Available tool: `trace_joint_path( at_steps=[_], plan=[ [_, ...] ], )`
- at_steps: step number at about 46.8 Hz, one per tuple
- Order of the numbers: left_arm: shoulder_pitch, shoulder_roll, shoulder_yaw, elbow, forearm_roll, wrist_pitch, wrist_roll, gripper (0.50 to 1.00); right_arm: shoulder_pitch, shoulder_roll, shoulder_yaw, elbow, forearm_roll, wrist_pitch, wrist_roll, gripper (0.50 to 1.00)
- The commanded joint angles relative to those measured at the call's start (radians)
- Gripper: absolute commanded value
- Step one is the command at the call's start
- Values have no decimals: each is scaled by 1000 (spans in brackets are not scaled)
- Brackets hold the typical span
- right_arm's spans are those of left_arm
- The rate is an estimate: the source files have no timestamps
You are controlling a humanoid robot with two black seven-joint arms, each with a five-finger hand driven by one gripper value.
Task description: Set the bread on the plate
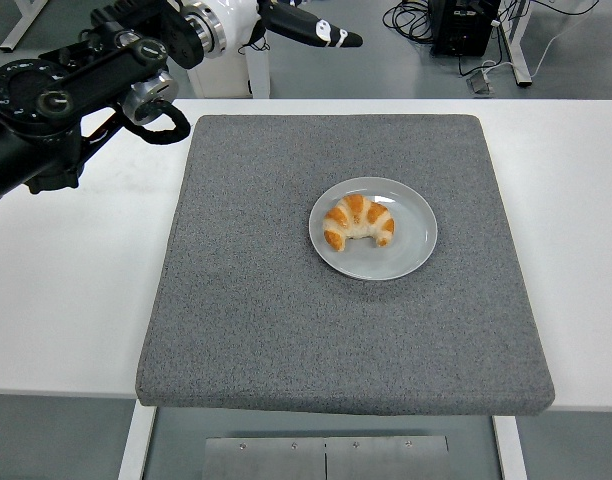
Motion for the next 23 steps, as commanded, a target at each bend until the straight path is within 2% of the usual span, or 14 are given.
trace_joint_path(
  at_steps=[1,6,14,23],
  plan=[
    [10,24,-14,2,-51,-4,-3,971,0,0,0,0,0,0,0,1000],
    [36,49,-40,10,-128,-15,-11,971,0,0,-1,0,0,0,0,1000],
    [103,51,-131,73,-207,-76,-11,971,0,0,-1,0,0,0,0,1000],
    [140,31,-253,238,-247,-156,0,971,0,0,0,0,0,0,0,1000]
  ],
)
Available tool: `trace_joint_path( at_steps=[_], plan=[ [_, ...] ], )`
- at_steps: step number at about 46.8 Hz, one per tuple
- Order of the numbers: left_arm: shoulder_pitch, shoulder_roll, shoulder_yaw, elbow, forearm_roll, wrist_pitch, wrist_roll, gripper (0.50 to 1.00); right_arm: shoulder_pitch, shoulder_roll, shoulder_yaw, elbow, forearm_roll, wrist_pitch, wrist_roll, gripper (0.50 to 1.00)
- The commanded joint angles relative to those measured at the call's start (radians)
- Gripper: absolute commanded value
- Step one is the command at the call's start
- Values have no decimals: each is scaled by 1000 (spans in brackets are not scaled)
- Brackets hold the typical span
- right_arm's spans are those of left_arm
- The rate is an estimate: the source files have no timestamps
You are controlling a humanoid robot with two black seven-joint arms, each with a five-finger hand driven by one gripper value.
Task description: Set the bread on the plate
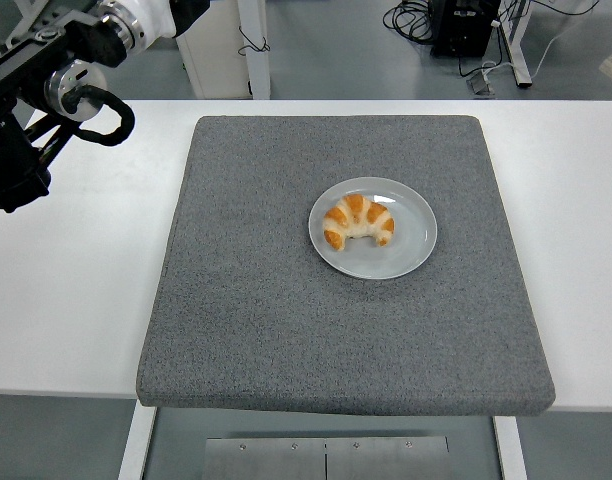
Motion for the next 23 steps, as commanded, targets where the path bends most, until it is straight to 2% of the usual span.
trace_joint_path(
  at_steps=[1,13,23],
  plan=[
    [4,-19,-45,87,-18,-37,3,971,0,0,-1,0,0,0,-2,1000],
    [16,-85,-71,250,-64,-105,0,971,0,0,0,0,0,0,0,1000],
    [21,-101,-71,314,-116,-109,0,971,0,0,0,0,0,0,0,1000]
  ],
)
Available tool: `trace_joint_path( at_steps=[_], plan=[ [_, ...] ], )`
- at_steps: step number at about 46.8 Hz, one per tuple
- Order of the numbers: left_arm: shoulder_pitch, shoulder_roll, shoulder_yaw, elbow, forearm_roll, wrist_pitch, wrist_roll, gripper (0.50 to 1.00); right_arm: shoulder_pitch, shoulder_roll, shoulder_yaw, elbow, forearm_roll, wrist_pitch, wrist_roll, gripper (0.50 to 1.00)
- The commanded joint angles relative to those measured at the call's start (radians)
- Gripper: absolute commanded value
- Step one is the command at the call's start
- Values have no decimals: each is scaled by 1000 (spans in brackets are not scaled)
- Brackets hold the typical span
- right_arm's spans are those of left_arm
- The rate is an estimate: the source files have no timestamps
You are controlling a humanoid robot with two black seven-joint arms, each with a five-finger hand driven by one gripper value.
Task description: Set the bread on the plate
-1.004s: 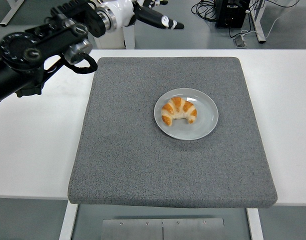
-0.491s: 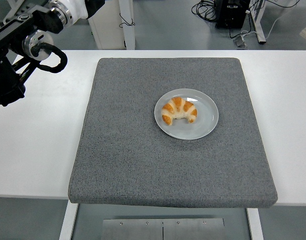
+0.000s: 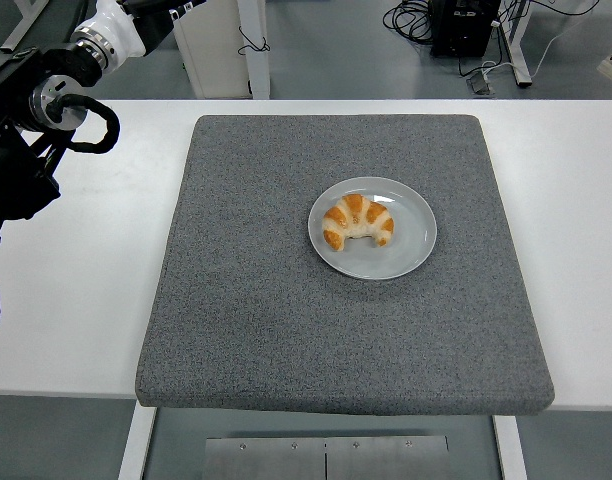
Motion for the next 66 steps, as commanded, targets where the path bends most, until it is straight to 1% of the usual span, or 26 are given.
trace_joint_path(
  at_steps=[1,12,16,20,34,43,52,59,66],
  plan=[
    [5,-4,2,15,-31,0,2,971,0,0,0,-1,0,0,0,1000],
    [73,-27,-4,47,-52,-1,-3,971,0,0,-1,0,0,-1,0,1000],
    [105,-29,-29,50,-60,-9,-5,971,0,0,2,14,0,3,0,1000],
    [122,-30,-44,53,-60,-24,-6,971,0,0,0,0,0,0,0,1000],
    [142,-49,-90,55,-66,-32,-8,971,0,0,0,5,0,2,0,1000],
    [148,-75,-87,55,-66,-32,-9,971,-2,0,-1,5,0,2,0,1000],
    [165,-79,-84,55,-64,-32,-9,971,-5,0,-1,9,0,2,0,1000],
    [174,-86,-83,55,-64,-60,-12,971,-5,0,2,11,0,2,0,1000],
    [174,-93,-86,55,-66,-58,-15,971,-3,0,2,8,0,0,0,1000]
  ],
)
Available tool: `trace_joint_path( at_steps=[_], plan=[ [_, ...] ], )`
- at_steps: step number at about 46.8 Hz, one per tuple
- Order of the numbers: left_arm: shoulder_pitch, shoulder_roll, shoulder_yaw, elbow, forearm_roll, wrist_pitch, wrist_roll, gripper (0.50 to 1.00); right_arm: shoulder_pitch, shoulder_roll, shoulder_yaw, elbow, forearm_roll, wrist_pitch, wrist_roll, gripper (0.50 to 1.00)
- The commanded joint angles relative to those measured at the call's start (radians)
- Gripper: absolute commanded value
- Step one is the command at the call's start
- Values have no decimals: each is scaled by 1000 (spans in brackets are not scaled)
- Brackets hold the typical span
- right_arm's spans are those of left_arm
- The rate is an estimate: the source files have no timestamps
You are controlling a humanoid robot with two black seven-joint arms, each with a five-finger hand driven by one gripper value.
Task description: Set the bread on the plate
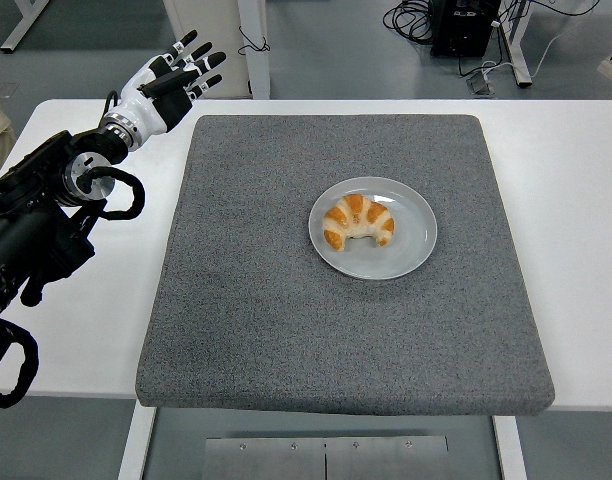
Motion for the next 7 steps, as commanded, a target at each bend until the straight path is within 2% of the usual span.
trace_joint_path(
  at_steps=[1,7],
  plan=[
    [1,1,-2,1,0,0,-3,971,1,0,0,-2,0,-1,0,1000],
    [1,6,-2,9,0,-2,-8,971,1,0,-4,-4,0,-1,0,1000]
  ],
)
